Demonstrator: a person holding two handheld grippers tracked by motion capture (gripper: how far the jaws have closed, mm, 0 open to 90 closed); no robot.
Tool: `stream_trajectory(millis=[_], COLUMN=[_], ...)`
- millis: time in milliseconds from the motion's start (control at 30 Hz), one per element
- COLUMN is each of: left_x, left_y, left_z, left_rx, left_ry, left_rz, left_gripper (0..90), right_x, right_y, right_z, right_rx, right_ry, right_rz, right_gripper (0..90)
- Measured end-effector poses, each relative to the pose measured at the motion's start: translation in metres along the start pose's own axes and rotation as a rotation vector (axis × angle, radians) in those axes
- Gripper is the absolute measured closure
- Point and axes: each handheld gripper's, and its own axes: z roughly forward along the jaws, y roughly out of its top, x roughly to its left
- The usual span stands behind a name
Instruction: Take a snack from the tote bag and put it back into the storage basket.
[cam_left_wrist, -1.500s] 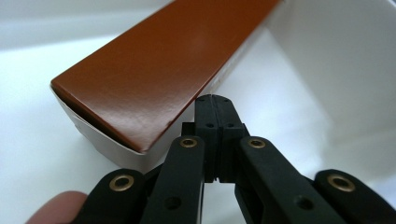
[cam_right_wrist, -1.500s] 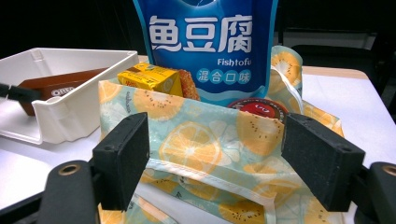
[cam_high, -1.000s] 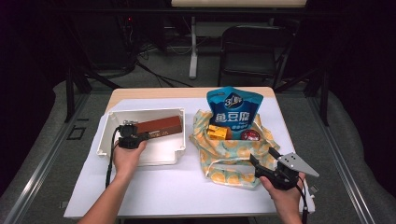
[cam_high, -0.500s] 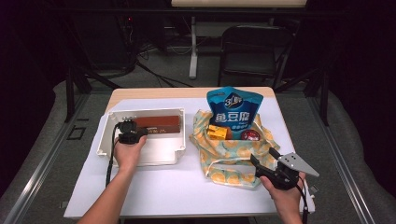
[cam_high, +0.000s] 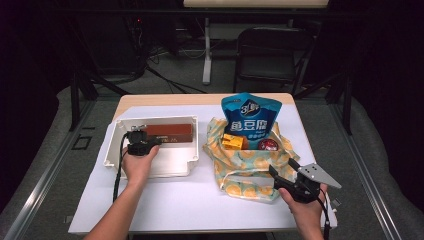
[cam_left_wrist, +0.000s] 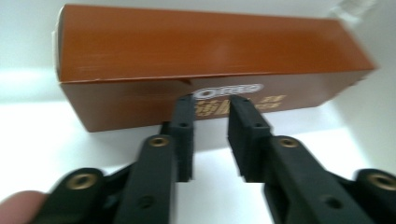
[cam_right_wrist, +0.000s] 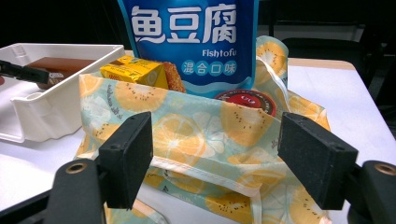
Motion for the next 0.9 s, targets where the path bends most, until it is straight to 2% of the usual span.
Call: stream_trajectory(millis=[133,200,267,400,500,600,733,900], left_x=[-0.009,-0.012,-0.014,-0.017,-0.019,-0.021,-0.024,-0.022], left_y=[-0.004,-0.006,-0.008,-0.016,-0.025,-0.031,-0.037,-0.04], left_z=[-0.012,-0.019,-0.027,-0.044,-0.055,-0.064,-0.073,-0.08], left_rx=[-0.035,-0.062,-0.09,-0.132,-0.158,-0.178,-0.195,-0.213], left_ry=[-0.03,-0.046,-0.068,-0.107,-0.132,-0.148,-0.171,-0.182], left_rz=[0.036,0.041,0.047,0.081,0.102,0.12,0.138,0.148], left_gripper=[55.9,49.4,46.1,40.1,36.6,32.5,29.2,29.1], right_x=[0.001,0.003,0.004,0.004,0.003,0.004,0.001,-0.006], right_y=[0.0,0.0,0.001,0.002,0.003,0.004,0.009,0.016], right_z=[0.0,0.0,-0.001,0.0,0.002,0.003,0.007,0.014], right_rx=[-0.003,-0.01,-0.021,-0.03,-0.028,-0.023,-0.019,-0.039], right_ry=[0.006,0.014,0.01,0.006,0.011,0.026,0.06,0.059], right_rz=[-0.001,-0.005,-0.008,0.02,0.024,0.008,0.014,0.025], right_gripper=[32.3,38.9,49.9,71.5,81.3,81.7,69.2,57.6])
